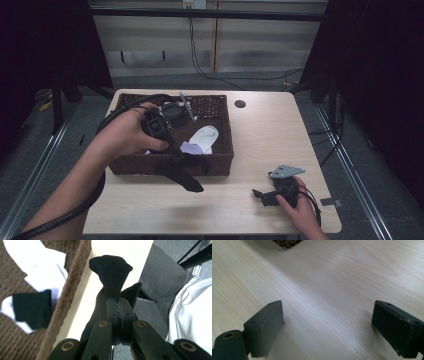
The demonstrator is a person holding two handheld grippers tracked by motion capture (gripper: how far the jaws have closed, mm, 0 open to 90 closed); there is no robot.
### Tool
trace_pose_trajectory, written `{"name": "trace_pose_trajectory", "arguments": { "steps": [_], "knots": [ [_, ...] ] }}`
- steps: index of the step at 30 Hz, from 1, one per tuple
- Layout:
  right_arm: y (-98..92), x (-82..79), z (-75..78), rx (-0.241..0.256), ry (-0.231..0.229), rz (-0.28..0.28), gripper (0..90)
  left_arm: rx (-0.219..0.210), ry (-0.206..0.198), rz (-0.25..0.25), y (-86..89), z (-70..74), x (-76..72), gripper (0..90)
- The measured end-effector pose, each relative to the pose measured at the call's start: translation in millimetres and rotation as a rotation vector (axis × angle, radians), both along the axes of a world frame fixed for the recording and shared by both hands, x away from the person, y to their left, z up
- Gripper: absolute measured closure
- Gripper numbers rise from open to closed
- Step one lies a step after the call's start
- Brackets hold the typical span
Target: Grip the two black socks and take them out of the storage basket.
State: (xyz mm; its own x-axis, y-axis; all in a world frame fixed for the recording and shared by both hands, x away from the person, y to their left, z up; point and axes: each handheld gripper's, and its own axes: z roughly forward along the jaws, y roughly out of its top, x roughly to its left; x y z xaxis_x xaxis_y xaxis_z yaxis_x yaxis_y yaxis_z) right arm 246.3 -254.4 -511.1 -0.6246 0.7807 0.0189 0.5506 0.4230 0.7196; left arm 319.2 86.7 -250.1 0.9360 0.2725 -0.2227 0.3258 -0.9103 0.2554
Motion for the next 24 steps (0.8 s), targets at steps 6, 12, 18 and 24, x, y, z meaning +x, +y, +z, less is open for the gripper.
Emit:
{"name": "trace_pose_trajectory", "arguments": {
  "steps": [6, 12, 18, 24],
  "knots": [
    [0.0, 0.0, -0.1, 0.000, 0.000, 0.000, 10.0, -0.007, 0.038, -0.029, -16.0, -27.0, 1.2, 88.8],
    [0.0, 0.0, -0.1, 0.000, 0.000, 0.001, 9.9, -0.015, 0.061, -0.029, -25.5, -54.3, 2.8, 88.6],
    [0.0, -0.1, 0.0, 0.000, 0.002, -0.001, 10.0, -0.009, 0.077, -0.017, -27.1, -90.8, 3.4, 88.6],
    [-0.2, -0.1, 0.0, -0.002, 0.002, 0.002, 9.9, 0.014, 0.097, 0.006, -15.8, -119.1, 4.0, 88.5]
  ]
}}
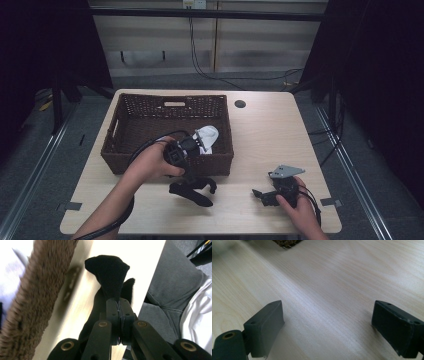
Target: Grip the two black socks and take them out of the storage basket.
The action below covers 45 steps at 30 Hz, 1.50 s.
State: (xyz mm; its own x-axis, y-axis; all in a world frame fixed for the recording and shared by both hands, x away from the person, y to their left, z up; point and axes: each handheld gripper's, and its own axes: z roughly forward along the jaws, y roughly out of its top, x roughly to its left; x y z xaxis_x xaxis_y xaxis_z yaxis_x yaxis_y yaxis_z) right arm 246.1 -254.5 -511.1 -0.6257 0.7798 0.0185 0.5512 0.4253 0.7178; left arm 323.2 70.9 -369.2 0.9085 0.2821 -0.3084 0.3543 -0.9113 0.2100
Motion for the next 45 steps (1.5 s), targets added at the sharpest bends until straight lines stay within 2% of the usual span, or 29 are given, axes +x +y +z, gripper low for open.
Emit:
{"name": "trace_pose_trajectory", "arguments": {
  "steps": [5, 9, 12, 19, 24, 30, 38, 40, 45],
  "knots": [
    [0.0, 0.0, -0.1, 0.000, 0.000, 0.000, 9.9, 0.004, 0.012, 0.024, 18.7, -15.5, -2.2, 88.0],
    [0.0, 0.0, 0.0, 0.000, 0.000, 0.000, 9.9, -0.001, 0.022, 0.042, 26.2, -19.7, -4.2, 87.0],
    [0.1, 0.0, -0.1, 0.000, 0.000, 0.000, 9.9, 0.003, 0.019, 0.037, 31.3, -22.9, -5.6, 85.8],
    [0.0, 0.0, 0.0, 0.000, 0.000, 0.000, 9.9, -0.005, 0.013, 0.052, 41.1, -21.3, -6.8, 77.3],
    [0.1, 0.0, -0.1, 0.000, -0.001, 0.000, 10.0, -0.010, 0.006, 0.060, 43.4, -14.2, -6.8, 69.9],
    [0.0, 0.0, -0.1, 0.000, 0.000, 0.000, 10.0, -0.027, -0.032, 0.074, 46.2, 5.6, -2.4, 65.8],
    [0.1, 0.0, 0.0, 0.000, 0.000, -0.001, 9.9, -0.066, -0.097, 0.133, 54.8, 32.6, 11.4, 57.9],
    [0.1, 0.0, -0.1, 0.000, -0.001, 0.000, 9.9, -0.063, -0.109, 0.143, 56.9, 36.6, 15.7, 55.7],
    [0.0, 0.0, 0.0, 0.000, 0.000, 0.000, 10.0, -0.068, -0.152, 0.204, 62.3, 40.8, 27.2, 47.8]
  ]
}}
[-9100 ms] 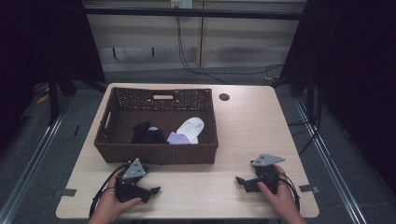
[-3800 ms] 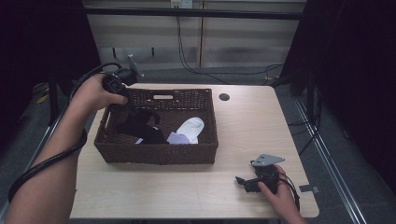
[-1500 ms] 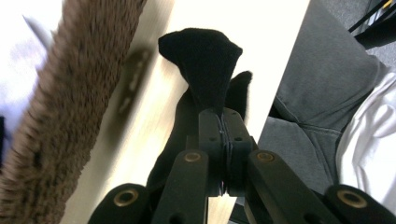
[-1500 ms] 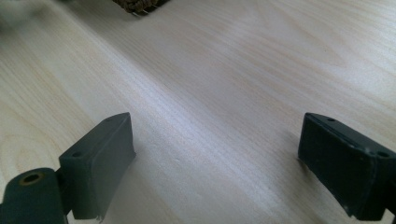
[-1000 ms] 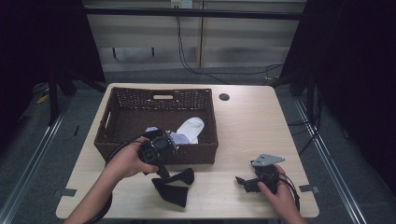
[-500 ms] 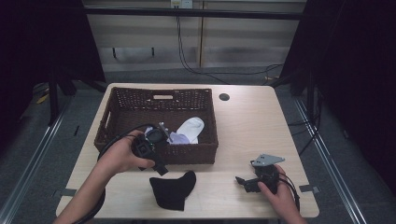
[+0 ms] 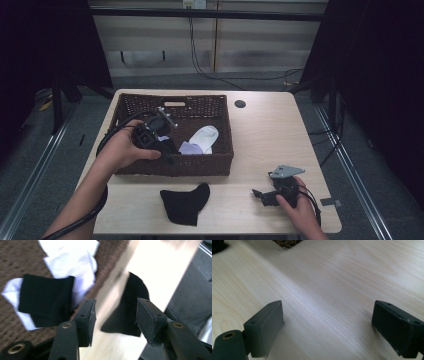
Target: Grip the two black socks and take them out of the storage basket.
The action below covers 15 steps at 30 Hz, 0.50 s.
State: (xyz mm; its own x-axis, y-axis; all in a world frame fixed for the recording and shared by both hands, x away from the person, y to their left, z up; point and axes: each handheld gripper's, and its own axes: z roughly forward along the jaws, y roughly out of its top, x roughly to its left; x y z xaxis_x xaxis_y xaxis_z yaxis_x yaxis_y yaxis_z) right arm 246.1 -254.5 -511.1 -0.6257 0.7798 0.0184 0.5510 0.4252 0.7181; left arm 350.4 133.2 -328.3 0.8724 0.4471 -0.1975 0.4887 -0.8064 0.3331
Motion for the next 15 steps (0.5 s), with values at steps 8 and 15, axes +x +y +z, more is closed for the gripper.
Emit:
{"name": "trace_pose_trajectory", "arguments": {
  "steps": [8, 15],
  "knots": [
    [0.0, 0.0, 0.0, 0.000, 0.000, 0.000, 9.9, 0.015, -0.032, 0.112, 12.3, -11.3, 27.9, 43.8],
    [0.0, 0.0, 0.0, 0.000, 0.000, 0.000, 9.9, 0.014, -0.043, 0.216, 20.6, -33.7, 49.2, 43.1]
  ]
}}
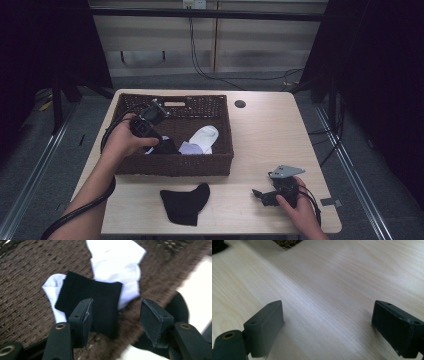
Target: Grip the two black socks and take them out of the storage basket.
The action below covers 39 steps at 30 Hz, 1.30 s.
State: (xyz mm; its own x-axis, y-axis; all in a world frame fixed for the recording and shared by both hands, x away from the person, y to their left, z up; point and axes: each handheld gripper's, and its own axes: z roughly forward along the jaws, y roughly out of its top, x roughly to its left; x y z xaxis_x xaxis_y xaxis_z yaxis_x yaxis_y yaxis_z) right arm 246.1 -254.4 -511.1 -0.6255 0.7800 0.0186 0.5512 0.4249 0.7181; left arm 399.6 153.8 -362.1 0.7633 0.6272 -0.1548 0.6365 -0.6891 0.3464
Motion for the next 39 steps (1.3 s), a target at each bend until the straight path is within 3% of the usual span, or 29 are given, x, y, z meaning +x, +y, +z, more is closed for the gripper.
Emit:
{"name": "trace_pose_trajectory", "arguments": {
  "steps": [11, 18, 27, 32, 37, 39],
  "knots": [
    [0.0, 0.0, 0.0, 0.000, 0.000, 0.000, 9.9, -0.006, 0.044, 0.095, 10.2, -39.4, 19.7, 38.9],
    [-0.1, 0.0, 0.0, 0.000, 0.000, 0.001, 9.9, -0.019, 0.055, 0.116, 9.9, -53.1, 24.2, 36.0],
    [-0.1, 0.0, 0.0, 0.000, 0.000, 0.001, 9.9, 0.013, 0.083, 0.119, 4.2, -66.0, 26.6, 36.6],
    [-0.1, 0.0, 0.0, 0.000, 0.000, 0.001, 9.9, 0.025, 0.093, 0.137, 4.2, -67.0, 27.7, 41.7],
    [0.0, 0.0, 0.0, 0.000, 0.000, 0.000, 9.9, 0.065, 0.131, 0.116, 2.0, -70.4, 27.3, 69.5],
    [-0.1, 0.0, 0.0, 0.000, 0.000, 0.001, 9.9, 0.077, 0.135, 0.108, 0.9, -70.8, 27.3, 76.0]
  ]
}}
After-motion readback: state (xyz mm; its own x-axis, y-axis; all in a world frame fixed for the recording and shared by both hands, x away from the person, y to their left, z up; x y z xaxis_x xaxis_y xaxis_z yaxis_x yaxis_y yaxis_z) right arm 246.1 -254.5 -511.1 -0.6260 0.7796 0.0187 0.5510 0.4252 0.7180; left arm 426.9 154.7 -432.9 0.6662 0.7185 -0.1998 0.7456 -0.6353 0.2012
